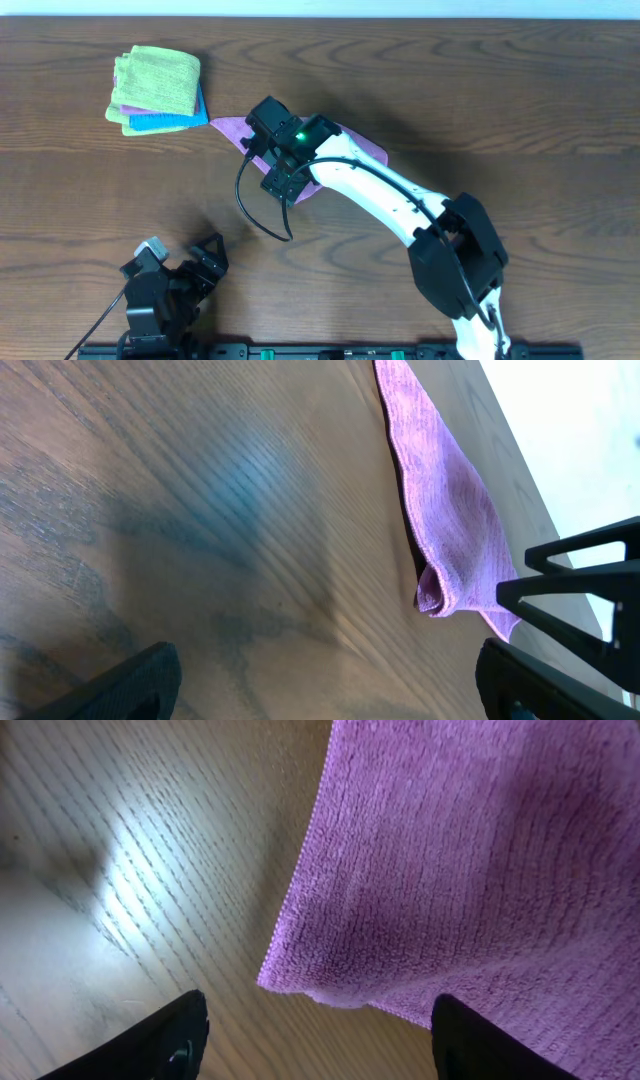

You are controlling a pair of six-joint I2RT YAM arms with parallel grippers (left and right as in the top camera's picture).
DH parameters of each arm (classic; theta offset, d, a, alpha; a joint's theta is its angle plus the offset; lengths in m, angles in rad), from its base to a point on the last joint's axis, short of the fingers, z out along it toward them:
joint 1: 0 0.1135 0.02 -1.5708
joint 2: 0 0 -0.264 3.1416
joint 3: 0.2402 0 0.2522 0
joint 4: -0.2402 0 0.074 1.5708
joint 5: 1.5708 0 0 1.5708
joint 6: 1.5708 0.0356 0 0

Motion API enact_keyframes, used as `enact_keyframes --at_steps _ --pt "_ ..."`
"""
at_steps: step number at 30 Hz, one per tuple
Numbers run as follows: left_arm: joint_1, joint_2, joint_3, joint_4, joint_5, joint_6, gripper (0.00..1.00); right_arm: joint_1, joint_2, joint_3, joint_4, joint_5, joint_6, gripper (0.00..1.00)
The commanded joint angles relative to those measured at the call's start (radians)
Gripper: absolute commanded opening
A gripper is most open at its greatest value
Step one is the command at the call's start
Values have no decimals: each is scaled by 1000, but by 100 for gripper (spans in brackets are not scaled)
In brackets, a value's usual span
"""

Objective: Fold the cloth

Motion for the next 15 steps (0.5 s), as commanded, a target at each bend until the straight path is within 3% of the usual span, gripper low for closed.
enact_keyframes --at_steps 1,8,15 --pt "2 -5 -5 -7 0 25 95 5 34 2 -2 23 -14 72" --pt "2 -5 -5 -8 -1 35 95 11 47 1 -5 25 -14 75" --pt "2 -5 -5 -8 -1 35 95 28 101 1 -19 26 -14 73"
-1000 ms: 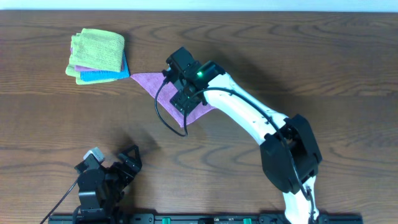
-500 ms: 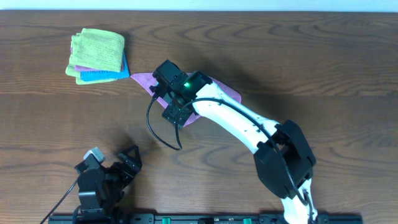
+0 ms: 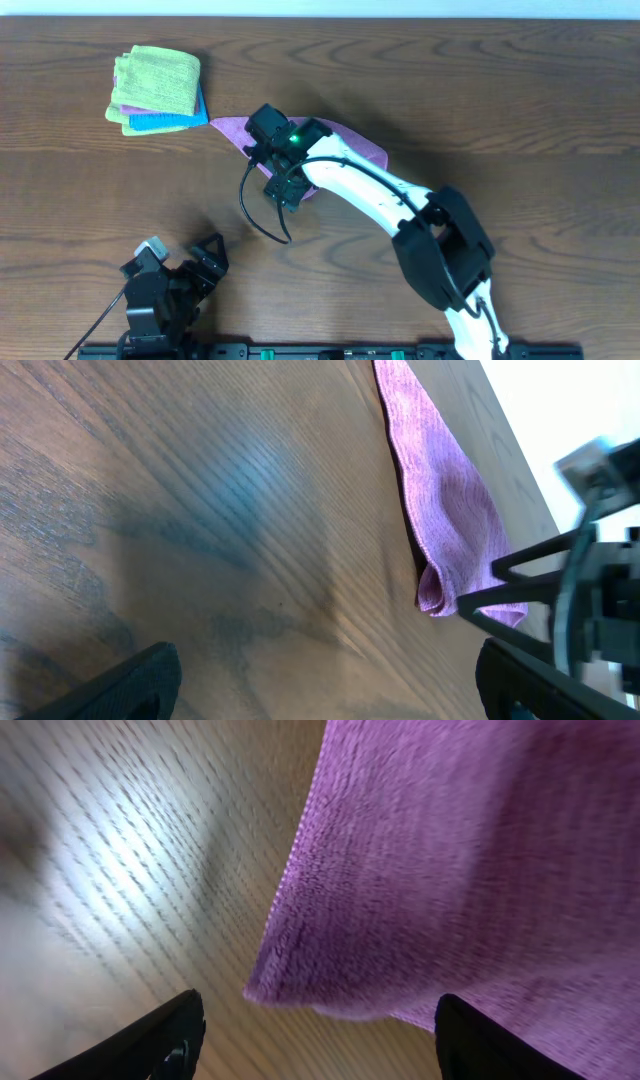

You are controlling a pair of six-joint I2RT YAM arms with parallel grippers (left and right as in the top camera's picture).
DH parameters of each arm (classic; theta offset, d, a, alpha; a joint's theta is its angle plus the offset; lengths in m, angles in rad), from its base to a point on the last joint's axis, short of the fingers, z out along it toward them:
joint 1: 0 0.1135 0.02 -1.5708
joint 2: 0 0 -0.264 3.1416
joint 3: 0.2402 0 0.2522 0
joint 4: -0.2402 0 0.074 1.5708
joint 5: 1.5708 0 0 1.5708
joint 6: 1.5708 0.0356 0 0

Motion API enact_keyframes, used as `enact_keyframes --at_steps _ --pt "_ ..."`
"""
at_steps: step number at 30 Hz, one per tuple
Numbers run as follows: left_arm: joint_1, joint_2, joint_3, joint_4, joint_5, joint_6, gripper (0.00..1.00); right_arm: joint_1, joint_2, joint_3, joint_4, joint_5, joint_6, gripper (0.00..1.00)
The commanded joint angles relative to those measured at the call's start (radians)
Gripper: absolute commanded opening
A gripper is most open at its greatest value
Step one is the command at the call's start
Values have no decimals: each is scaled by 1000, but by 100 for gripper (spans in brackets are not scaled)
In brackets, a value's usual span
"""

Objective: Fold the cloth

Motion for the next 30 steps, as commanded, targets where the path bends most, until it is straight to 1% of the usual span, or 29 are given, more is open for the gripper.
enact_keyframes --at_steps 1,7,9,11,15,17,19,20,22,24,25,30 --pt "2 -5 -5 -8 -1 26 95 22 35 1 0 8 -11 72" --pt "2 -5 -5 -8 -1 27 95 24 36 1 16 8 -11 72" --pt "2 -5 -5 -8 -2 27 95 24 36 1 28 18 -11 68" --pt "2 -5 -5 -8 -2 31 95 23 37 1 43 41 -11 59" --pt "2 -5 -5 -11 -1 41 95 22 71 1 31 47 -11 58" --pt "2 -5 -5 -11 -1 41 95 25 85 1 29 66 -11 51" --pt "2 -5 -5 -11 0 41 95 26 90 1 34 85 -6 38" --pt "2 -5 -5 -11 0 41 95 26 90 2 40 101 3 30" --pt "2 -5 -5 -11 0 41 95 26 90 2 44 121 14 20" --pt "2 -5 -5 -11 0 41 95 26 87 2 40 138 29 5" --pt "2 -5 -5 -11 -1 41 95 26 84 3 40 138 35 1" --pt "2 -5 -5 -11 -1 41 95 27 38 3 41 139 47 1"
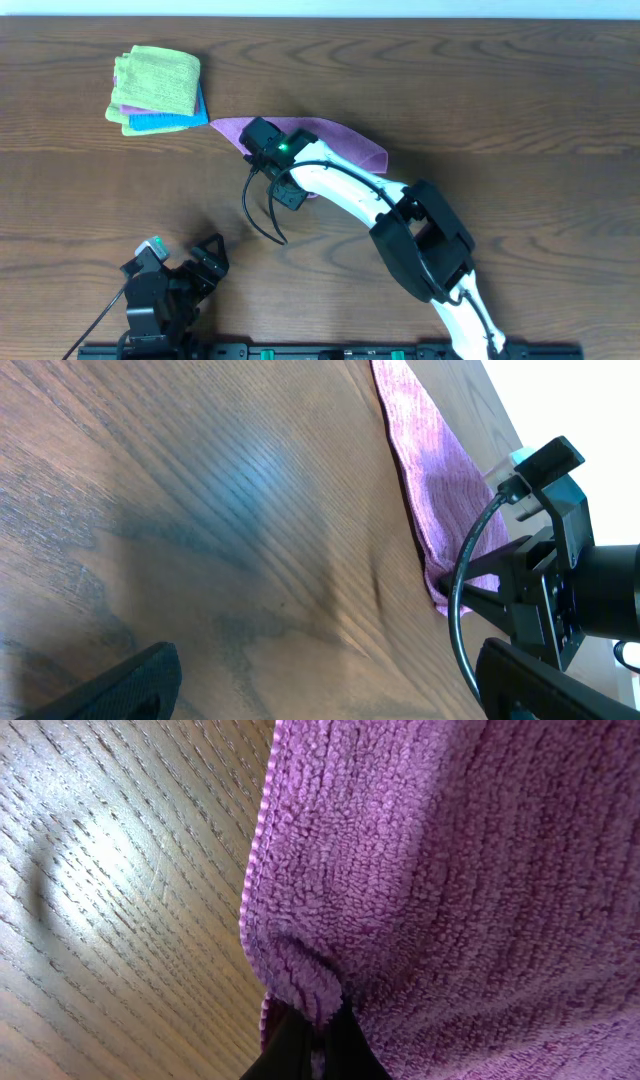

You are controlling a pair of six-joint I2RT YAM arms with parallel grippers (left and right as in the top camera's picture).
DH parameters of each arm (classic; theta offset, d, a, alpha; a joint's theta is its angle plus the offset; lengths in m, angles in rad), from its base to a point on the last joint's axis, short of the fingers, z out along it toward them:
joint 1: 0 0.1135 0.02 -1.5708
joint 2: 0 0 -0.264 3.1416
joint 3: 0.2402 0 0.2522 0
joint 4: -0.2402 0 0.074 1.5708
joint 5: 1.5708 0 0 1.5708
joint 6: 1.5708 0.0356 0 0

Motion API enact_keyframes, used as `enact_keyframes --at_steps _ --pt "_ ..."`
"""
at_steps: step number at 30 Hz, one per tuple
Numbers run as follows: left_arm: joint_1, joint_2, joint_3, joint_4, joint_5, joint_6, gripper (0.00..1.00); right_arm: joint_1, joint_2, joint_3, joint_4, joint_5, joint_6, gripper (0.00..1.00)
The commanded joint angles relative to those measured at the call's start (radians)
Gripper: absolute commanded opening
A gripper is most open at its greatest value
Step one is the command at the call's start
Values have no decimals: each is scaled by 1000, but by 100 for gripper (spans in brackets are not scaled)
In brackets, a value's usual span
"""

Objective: Fold the cloth

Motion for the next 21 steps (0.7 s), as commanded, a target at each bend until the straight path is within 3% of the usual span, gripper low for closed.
enact_keyframes --at_steps 1,11,15,21 --pt "2 -5 -5 -9 -1 22 95 8 -60 3 2 25 20 1" --pt "2 -5 -5 -9 -3 22 95 8 -140 3 -15 23 21 14" --pt "2 -5 -5 -9 -3 22 95 8 -140 3 -9 12 21 14" --pt "2 -5 -5 -9 -4 22 95 8 -140 3 -6 38 21 3"
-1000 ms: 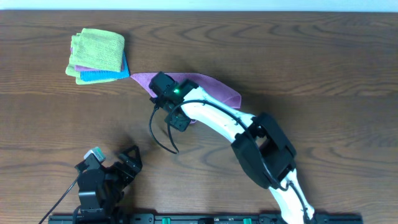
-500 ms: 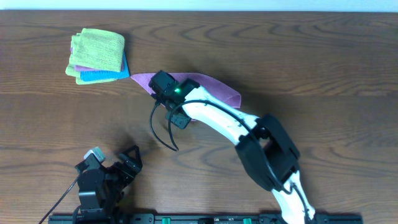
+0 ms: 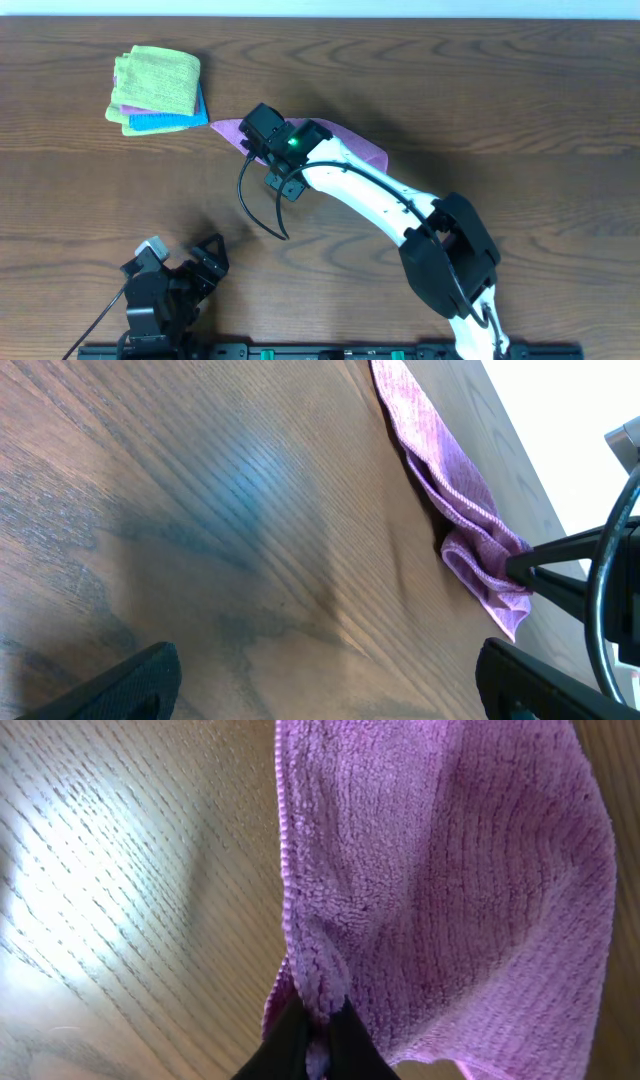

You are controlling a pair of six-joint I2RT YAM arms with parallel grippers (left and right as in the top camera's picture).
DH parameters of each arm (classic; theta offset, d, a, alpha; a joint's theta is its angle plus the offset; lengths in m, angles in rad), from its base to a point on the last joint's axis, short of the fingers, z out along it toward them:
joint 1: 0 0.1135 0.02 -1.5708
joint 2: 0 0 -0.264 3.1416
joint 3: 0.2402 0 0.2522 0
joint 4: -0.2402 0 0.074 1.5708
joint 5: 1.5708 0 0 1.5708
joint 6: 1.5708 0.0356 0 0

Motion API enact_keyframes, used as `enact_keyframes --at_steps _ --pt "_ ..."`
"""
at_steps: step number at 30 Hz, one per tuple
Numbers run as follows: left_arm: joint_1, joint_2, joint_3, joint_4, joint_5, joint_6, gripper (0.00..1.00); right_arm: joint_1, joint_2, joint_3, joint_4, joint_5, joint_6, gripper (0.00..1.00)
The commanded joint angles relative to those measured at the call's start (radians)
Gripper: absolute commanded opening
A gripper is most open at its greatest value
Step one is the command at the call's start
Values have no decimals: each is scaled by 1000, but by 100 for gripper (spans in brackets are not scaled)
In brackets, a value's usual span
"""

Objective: Fold the cloth

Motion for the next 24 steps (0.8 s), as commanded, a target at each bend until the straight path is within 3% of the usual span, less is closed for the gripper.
enact_keyframes --at_steps 1,24 --pt "2 -5 -5 -9 -4 22 95 8 -11 2 2 40 10 1" --pt "2 -5 -5 -9 -4 22 95 -8 -31 24 177 350 22 1"
